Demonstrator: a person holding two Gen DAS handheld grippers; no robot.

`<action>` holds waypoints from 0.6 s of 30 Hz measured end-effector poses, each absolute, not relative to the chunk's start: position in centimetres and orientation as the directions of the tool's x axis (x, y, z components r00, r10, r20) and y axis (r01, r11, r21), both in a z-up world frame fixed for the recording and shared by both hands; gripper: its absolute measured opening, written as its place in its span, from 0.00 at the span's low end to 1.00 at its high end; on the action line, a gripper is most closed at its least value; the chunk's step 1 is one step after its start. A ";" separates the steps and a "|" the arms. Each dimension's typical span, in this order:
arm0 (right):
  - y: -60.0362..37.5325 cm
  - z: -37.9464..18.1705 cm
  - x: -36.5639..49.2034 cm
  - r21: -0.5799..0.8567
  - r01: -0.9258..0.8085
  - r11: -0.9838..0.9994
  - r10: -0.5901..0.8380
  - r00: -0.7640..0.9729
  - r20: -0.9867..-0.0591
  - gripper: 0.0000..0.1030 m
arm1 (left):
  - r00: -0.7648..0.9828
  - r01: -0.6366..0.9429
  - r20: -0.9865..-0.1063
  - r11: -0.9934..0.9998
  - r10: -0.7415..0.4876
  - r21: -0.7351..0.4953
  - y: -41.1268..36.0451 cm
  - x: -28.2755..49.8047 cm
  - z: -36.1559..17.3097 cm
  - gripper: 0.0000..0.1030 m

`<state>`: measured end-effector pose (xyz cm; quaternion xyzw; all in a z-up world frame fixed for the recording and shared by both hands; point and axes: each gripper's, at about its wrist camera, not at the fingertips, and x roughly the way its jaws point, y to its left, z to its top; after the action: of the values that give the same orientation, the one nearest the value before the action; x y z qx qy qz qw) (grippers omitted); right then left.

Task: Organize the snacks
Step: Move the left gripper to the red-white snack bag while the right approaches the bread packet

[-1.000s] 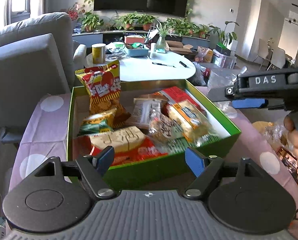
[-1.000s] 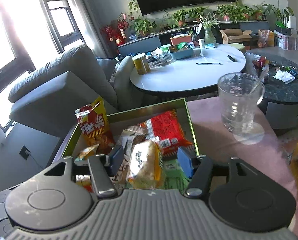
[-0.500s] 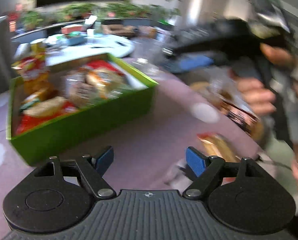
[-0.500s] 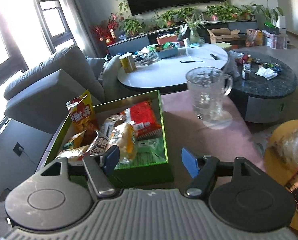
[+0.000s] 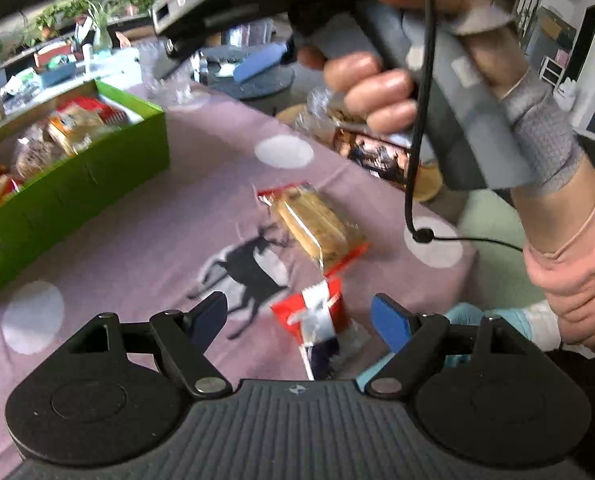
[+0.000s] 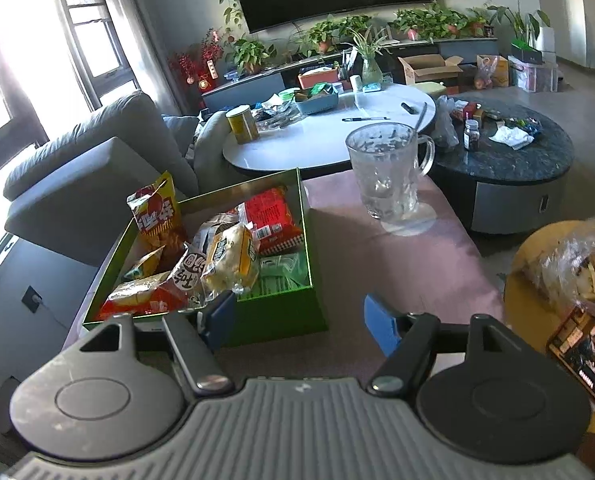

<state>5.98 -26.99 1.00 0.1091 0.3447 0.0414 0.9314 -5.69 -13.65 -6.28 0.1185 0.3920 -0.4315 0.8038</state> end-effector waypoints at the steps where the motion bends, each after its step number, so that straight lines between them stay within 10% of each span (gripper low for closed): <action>1: -27.0 1.0 5.8 0.235 -0.001 0.972 0.153 0.759 -0.633 0.60 | 0.310 0.778 -0.748 0.608 -0.587 -0.155 -13.9 -5.3 -6.7 0.65; 2: -27.1 1.0 5.6 0.237 -0.001 0.972 0.155 0.759 -0.633 0.60 | 0.293 0.764 -0.771 0.623 -0.565 -0.167 -14.1 -5.0 -7.4 0.52; 18: -28.2 -3.6 0.4 0.100 0.043 0.994 0.043 0.686 -0.726 0.66 | 0.373 0.647 -0.754 0.734 -0.541 -0.207 -11.7 -2.5 -8.4 0.42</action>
<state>0.42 -28.22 -3.58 0.0544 0.3962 0.0001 0.9166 -2.46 -11.68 -8.35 0.0617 0.4296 -0.3593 0.8262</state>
